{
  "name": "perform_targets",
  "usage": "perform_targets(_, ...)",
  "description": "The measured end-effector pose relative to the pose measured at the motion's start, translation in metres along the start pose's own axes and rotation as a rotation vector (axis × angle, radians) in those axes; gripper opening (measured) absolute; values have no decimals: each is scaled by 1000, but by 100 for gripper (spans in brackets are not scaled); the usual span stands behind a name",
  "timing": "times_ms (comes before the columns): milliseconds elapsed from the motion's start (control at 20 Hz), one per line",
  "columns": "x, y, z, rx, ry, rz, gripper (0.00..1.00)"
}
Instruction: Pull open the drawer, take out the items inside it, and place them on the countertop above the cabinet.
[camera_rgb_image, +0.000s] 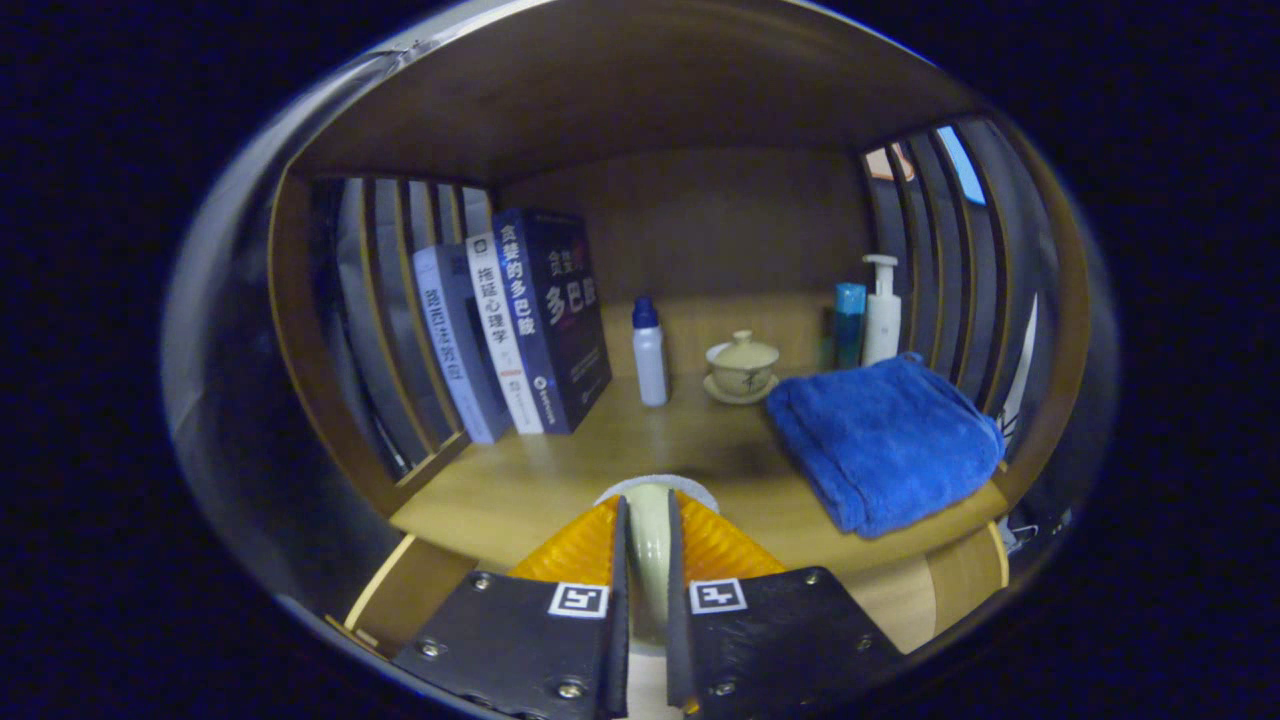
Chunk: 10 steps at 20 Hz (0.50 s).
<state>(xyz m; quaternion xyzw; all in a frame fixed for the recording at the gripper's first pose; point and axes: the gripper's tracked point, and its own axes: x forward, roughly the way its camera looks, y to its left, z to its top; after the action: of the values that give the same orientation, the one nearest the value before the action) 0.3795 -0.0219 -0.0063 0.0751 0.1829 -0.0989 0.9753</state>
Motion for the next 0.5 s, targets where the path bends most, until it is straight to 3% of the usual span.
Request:
perform_targets(300,48,4,0,86,18,-53,16)
perform_targets(500,69,2,5,72,2,-68,16)
